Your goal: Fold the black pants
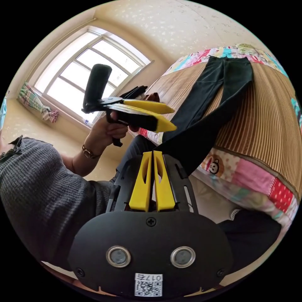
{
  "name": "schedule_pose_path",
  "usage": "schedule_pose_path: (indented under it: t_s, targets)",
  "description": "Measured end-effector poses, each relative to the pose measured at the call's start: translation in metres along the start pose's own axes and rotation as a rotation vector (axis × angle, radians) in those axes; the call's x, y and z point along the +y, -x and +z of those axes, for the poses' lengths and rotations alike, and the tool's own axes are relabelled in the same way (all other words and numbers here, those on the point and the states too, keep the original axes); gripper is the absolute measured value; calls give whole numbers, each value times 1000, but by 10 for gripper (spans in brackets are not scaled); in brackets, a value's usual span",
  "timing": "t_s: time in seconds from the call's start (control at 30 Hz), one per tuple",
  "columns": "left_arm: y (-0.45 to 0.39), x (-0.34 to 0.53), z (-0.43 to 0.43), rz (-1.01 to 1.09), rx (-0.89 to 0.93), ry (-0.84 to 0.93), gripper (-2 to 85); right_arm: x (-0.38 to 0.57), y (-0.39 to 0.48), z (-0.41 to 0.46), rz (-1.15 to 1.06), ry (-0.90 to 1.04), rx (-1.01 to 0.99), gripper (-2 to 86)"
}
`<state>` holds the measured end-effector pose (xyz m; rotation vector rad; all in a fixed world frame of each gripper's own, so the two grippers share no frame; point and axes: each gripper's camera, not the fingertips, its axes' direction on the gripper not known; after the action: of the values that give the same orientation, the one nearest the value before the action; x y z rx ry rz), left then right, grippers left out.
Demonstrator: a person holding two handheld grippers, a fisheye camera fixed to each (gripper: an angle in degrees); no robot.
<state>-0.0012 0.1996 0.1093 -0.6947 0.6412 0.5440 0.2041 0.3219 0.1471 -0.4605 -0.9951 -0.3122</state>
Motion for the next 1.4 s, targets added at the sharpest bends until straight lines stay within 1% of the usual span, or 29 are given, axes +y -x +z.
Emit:
schedule_pose_path:
  t_s: [0.03, 0.07, 0.1, 0.13, 0.17, 0.23, 0.27, 0.33, 0.37, 0.4, 0.47, 0.53, 0.57, 0.6, 0.63, 0.7, 0.73, 0.83, 0.93, 1.0, 1.07, 1.1, 1.13, 1.17, 1.23, 1.3, 1.33, 1.37, 1.4]
  targets:
    - [-1, -2, 7, 11, 1, 30, 175, -2, 6, 5, -12, 3, 3, 13]
    - [0, 0, 15, -3, -22, 37, 113, -2, 8, 6, -14, 6, 5, 13]
    - [3, 10, 15, -18, -26, -4, 60, -1, 9, 8, -18, 22, 17, 15]
    - [4, 17, 13, -16, -4, -31, 39, 1, 8, 8, -44, 54, 32, 17]
    - [9, 33, 7, -23, 36, -99, 13, 2, 7, 8, -62, 77, 45, 18]
    - [22, 58, -3, -31, 116, -195, 0, 3, -4, 8, -138, 209, 203, 23]
    - [32, 73, -7, -36, 172, -243, -3, 2, -10, 7, -143, 235, 257, 25]
    - [45, 90, -7, -55, 218, -275, -6, -22, -48, -6, -98, 287, 407, 38]
    - [51, 97, -5, -57, 226, -276, -6, -33, -60, -10, -75, 285, 426, 43]
    - [54, 101, -3, -47, 237, -279, -7, -60, -86, -21, -32, 256, 434, 52]
    - [56, 105, -1, -34, 269, -288, -7, -108, -130, -42, 31, 136, 378, 63]
    - [58, 109, 1, -27, 305, -302, -7, -174, -209, -61, 189, -41, 210, 76]
    - [59, 112, 2, -19, 328, -312, -7, -189, -231, -62, 236, -80, 167, 80]
    - [60, 115, 3, -9, 348, -325, -7, -217, -275, -61, 328, -149, 105, 86]
    - [61, 117, 3, -3, 355, -333, -7, -242, -311, -55, 405, -193, 92, 93]
    - [66, 126, 6, 1, 379, -358, -7, -279, -349, -40, 475, -211, 128, 100]
    - [69, 129, 6, -3, 388, -363, -7, -305, -363, -29, 482, -217, 181, 104]
    - [86, 141, 7, -18, 450, -392, -8, -362, -390, -8, 534, -236, 334, 107]
    - [107, 152, 6, -25, 526, -428, -8, -407, -417, 7, 613, -244, 406, 101]
    - [122, 162, 6, -14, 585, -474, -9, -432, -426, 19, 618, -215, 450, 86]
    - [135, 173, 7, -11, 619, -524, -9, -461, -424, 31, 583, -169, 509, 50]
    - [145, 182, 11, -27, 647, -542, -9, -485, -411, 41, 532, -109, 629, 34]
    - [151, 186, 12, -43, 662, -548, -9, -513, -392, 56, 481, -40, 810, 23]
    - [163, 195, 15, -85, 691, -563, -9, -527, -379, 65, 434, -13, 887, 20]
    - [182, 214, 16, -163, 749, -596, -9, -576, -307, 106, 188, -28, 1093, 12]
    - [205, 247, 8, -234, 807, -691, -9, -603, -255, 141, 34, -60, 1145, 10]
    - [209, 254, 6, -248, 804, -701, -9, -618, -227, 164, -41, -70, 1142, 10]
    - [215, 267, 1, -277, 768, -696, -9, -625, -217, 174, -67, -73, 1122, 9]
    - [218, 277, -2, -310, 705, -673, -9, -637, -204, 192, -88, -70, 1053, 11]
